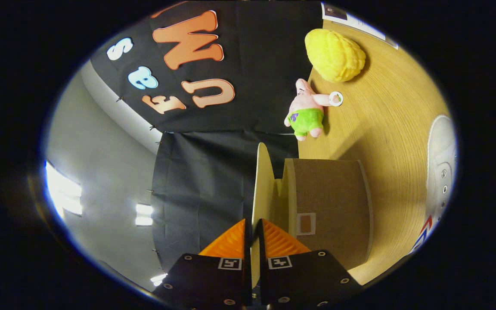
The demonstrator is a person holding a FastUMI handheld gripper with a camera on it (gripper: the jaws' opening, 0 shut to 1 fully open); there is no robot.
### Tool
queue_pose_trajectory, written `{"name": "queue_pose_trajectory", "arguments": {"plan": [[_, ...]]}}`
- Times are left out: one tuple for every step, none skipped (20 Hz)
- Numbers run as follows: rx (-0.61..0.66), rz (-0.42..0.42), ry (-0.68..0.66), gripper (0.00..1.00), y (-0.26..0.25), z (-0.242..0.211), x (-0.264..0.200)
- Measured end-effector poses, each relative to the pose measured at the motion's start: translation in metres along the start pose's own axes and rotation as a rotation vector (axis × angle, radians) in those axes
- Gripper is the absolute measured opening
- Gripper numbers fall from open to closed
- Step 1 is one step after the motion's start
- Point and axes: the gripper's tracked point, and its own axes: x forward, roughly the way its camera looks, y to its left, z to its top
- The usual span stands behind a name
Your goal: Open the storage box then place both shoes into the box .Put the left shoe in first, then the right shoe, with the right side of both shoes facing outward in a uniform manner.
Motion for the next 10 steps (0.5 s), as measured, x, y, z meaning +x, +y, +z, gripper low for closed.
{"name": "queue_pose_trajectory", "arguments": {"plan": [[-0.013, -0.010, -0.003, 0.05, 0.006, 0.000, 0.002], [-0.023, -0.019, 0.002, 0.01, 0.016, -0.001, 0.002], [-0.034, -0.025, 0.004, 0.01, 0.026, -0.002, 0.003], [-0.044, -0.031, 0.003, 0.01, 0.035, -0.002, 0.006], [-0.052, -0.034, 0.008, 0.01, 0.046, -0.004, 0.009], [-0.061, -0.042, 0.013, 0.01, 0.058, -0.007, 0.015], [-0.078, -0.053, 0.013, 0.01, 0.068, -0.010, 0.020], [-0.107, -0.063, 0.011, 0.01, 0.078, -0.011, 0.027], [-0.142, -0.075, 0.009, 0.01, 0.089, -0.015, 0.034], [-0.177, -0.088, 0.006, 0.02, 0.099, -0.018, 0.042]]}}
